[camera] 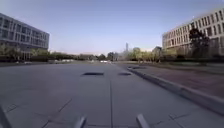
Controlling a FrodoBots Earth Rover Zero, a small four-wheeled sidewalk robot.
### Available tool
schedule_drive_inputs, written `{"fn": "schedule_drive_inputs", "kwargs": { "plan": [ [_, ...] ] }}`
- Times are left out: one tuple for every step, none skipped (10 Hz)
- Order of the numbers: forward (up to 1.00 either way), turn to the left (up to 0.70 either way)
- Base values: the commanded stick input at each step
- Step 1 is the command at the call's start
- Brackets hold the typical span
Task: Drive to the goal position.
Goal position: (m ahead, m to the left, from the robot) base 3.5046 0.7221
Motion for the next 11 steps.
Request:
{"fn": "schedule_drive_inputs", "kwargs": {
  "plan": [
    [0.45,0.00],
    [0.45,0.00],
    [0.60,0.00],
    [0.60,0.00],
    [0.60,0.00],
    [0.60,0.00],
    [0.60,0.00],
    [0.60,0.00],
    [0.60,0.00],
    [0.60,0.00],
    [0.60,0.00]
  ]
}}
